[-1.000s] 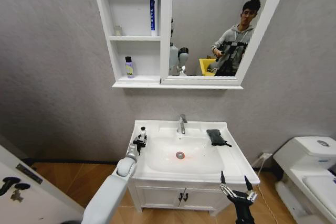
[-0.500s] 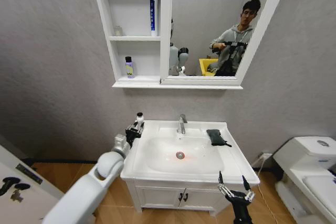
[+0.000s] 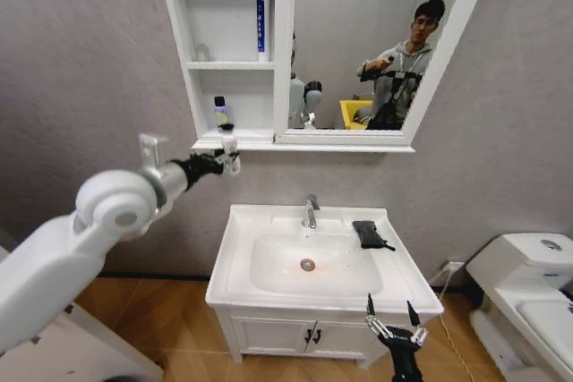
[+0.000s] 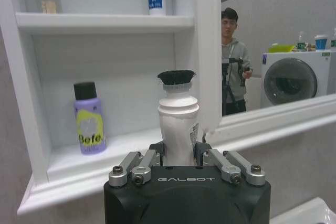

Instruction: Move facial cleanser and shampoo from washbasin to cabinet, then wipe washbasin with towel.

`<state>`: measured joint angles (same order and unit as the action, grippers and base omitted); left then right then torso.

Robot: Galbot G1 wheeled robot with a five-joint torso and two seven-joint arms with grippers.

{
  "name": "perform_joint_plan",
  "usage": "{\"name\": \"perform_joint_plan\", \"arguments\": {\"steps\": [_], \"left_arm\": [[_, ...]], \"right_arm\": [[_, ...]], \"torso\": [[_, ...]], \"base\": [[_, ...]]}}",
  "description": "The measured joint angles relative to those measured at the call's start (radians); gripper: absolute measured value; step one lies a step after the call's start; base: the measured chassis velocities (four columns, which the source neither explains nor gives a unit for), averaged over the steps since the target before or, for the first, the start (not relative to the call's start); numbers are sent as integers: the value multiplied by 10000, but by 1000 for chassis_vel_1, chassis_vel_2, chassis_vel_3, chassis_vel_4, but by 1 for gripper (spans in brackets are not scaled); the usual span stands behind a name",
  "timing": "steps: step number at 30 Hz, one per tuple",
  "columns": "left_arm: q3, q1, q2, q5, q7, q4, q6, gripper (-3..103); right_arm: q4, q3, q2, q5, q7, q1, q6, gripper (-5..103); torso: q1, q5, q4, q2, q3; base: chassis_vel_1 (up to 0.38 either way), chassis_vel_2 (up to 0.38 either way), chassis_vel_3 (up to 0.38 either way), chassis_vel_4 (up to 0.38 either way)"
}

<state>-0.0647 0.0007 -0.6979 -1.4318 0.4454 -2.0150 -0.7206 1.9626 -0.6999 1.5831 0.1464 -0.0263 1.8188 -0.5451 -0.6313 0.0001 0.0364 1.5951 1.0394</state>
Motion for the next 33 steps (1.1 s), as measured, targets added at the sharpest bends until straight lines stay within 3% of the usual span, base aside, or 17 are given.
{"name": "perform_joint_plan", "arguments": {"steps": [2,13,24,33], "left_arm": [[-584,-832,-501,-60,0,755,-46,30],[-1927,-2291,-2049,692,-247,3284,86,30],[-1865,-2642,-3209,1777,-657,5129,318,29],[-1910,-2684,-3559,2196,-841,5692,377,29]], "right_arm": [[-18,-72,-41,94,-18,29,-82,100],[-155,-118,-98,239,-45,49,-240,100],[-86,-190,-189,292,-61,84,-246,100],[-89,-261,-260,401,-74,70,-236,100]], "torso": [[-1,0,0,0,0],[-2,0,2,0,0],[-2,0,2,0,-1],[-1,0,1,0,-1]], "base": [[0,0,0,0],[0,0,0,0],[0,0,0,0],[0,0,0,0]]}}
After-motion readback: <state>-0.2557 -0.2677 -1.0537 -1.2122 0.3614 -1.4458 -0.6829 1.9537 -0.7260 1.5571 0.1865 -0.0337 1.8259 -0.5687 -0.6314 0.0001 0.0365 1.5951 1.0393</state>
